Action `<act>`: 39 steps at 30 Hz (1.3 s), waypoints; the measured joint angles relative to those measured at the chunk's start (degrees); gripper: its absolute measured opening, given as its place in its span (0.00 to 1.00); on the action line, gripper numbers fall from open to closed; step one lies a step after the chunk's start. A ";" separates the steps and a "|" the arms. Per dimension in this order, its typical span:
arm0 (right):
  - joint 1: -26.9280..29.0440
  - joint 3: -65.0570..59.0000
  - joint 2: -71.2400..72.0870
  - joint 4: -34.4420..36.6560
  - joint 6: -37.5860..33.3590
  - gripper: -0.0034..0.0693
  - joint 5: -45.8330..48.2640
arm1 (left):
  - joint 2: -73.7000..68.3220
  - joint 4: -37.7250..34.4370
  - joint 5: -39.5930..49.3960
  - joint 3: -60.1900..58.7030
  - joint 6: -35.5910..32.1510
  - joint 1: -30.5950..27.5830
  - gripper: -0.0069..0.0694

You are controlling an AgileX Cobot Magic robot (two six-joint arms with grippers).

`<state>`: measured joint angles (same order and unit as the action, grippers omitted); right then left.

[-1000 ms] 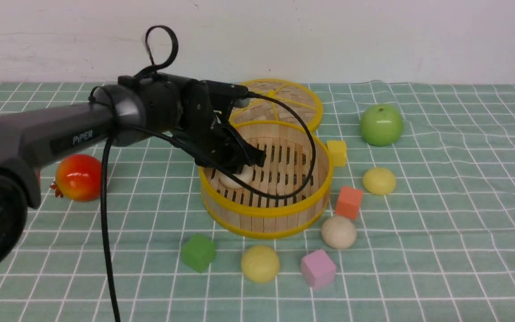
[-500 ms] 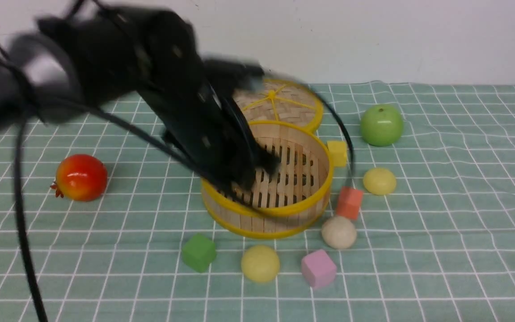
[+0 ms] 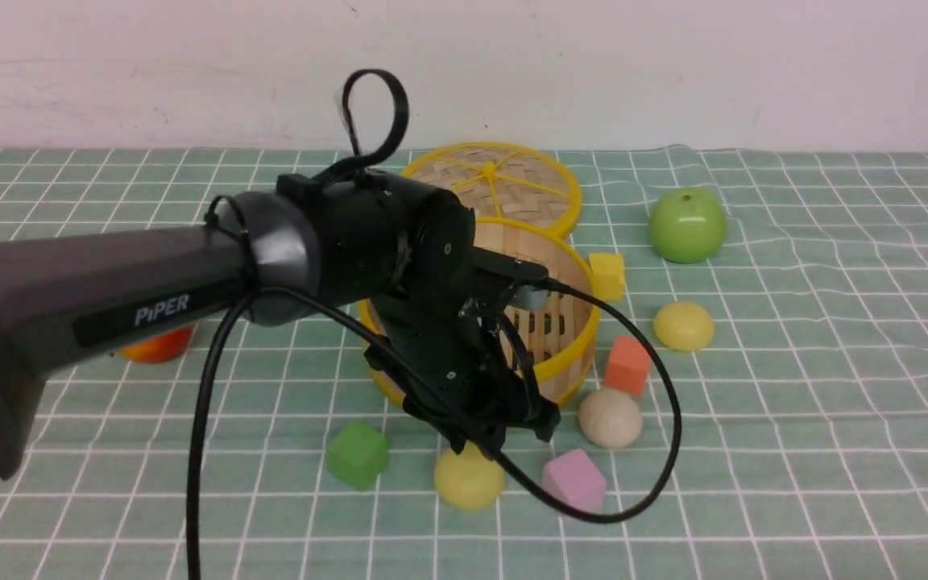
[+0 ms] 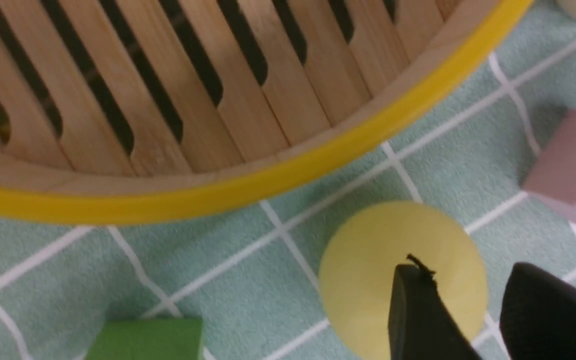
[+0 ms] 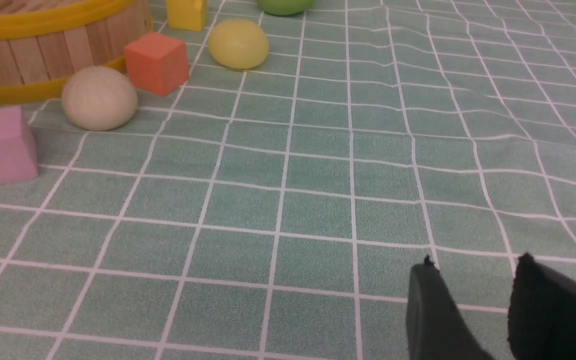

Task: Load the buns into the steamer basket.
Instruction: Use the left arm to grab a steamed stuffed bun, then use the left arm to put the steamed stuffed bun into the steamer

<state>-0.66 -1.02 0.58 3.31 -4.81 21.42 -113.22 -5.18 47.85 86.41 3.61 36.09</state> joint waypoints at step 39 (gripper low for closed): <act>0.00 0.00 0.00 0.00 0.00 0.38 0.00 | -2.03 2.81 -2.40 14.69 0.79 -3.41 0.07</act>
<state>-0.66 -1.02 0.58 3.31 -4.81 21.42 -115.25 -2.37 45.45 101.10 4.40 32.68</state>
